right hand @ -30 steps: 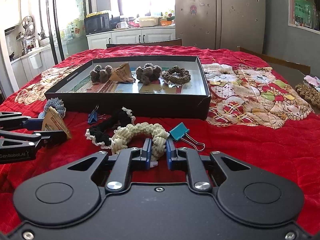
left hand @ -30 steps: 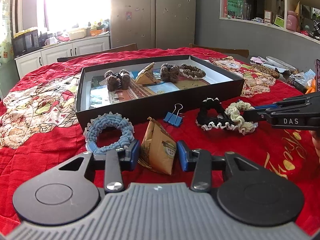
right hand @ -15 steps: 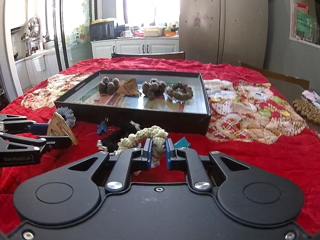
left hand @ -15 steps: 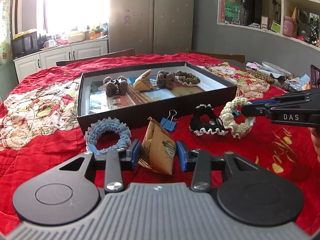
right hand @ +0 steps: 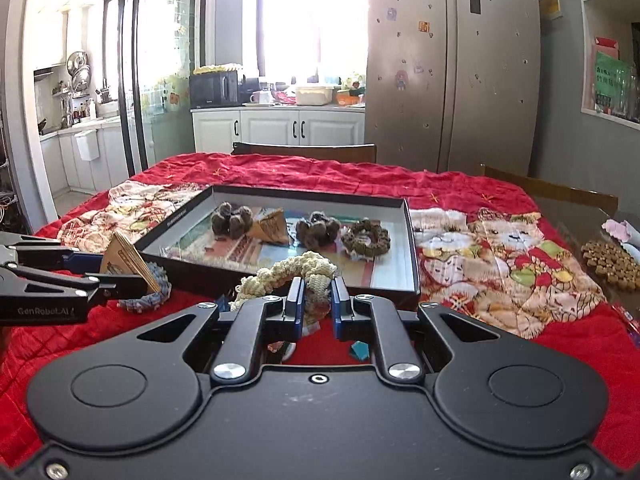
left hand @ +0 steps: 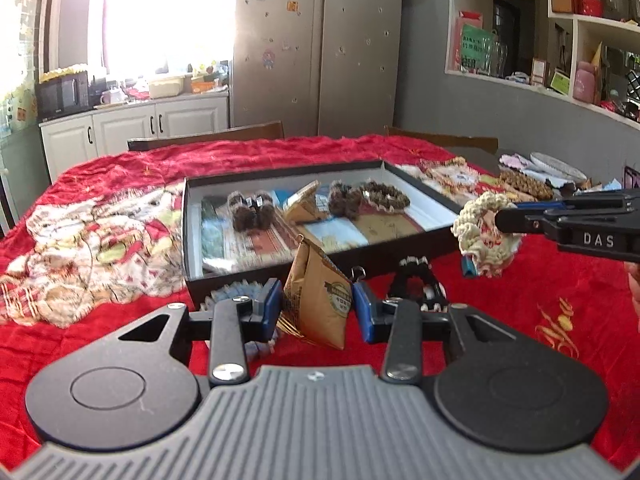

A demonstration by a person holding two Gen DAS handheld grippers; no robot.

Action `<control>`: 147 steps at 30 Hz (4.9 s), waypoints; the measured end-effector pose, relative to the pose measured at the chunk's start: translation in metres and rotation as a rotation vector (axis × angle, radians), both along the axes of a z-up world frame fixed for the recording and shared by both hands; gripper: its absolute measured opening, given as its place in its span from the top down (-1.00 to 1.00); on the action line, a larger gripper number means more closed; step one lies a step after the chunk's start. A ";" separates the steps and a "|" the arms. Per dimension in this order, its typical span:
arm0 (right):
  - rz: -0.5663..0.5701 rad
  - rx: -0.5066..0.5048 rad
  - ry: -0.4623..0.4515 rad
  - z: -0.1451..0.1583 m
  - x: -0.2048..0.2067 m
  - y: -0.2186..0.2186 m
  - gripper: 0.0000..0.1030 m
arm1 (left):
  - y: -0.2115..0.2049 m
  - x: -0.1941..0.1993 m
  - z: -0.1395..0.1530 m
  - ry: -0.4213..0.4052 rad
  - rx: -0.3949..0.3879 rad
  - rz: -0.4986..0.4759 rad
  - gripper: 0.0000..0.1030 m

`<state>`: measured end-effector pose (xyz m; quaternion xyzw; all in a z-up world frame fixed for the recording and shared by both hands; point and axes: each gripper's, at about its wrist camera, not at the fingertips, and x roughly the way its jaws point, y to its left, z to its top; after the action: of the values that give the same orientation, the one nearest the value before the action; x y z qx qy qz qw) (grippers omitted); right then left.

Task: Organize objects
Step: 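Carry the paper pyramid into the tray with the left gripper while the right carries the cream ring, then lower and release the pyramid with the left gripper while the right releases the cream ring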

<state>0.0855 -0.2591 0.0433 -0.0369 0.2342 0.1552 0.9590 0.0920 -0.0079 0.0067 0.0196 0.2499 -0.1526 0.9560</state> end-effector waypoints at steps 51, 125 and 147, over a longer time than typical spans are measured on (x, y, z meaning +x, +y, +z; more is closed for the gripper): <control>-0.218 0.162 0.168 -0.028 0.229 -0.002 0.74 | -0.030 0.205 0.010 0.111 -0.025 0.148 0.17; -0.198 0.124 0.165 -0.048 0.240 0.001 0.35 | -0.038 0.211 -0.005 0.078 -0.018 0.137 -0.37; -0.056 0.087 0.107 -0.005 0.188 0.025 0.35 | -0.004 0.146 0.041 -0.003 -0.010 0.194 -0.56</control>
<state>0.2735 -0.2340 0.0379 0.0196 0.2789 0.1401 0.9498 0.2382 -0.0114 0.0473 -0.0094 0.2484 -0.0603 0.9667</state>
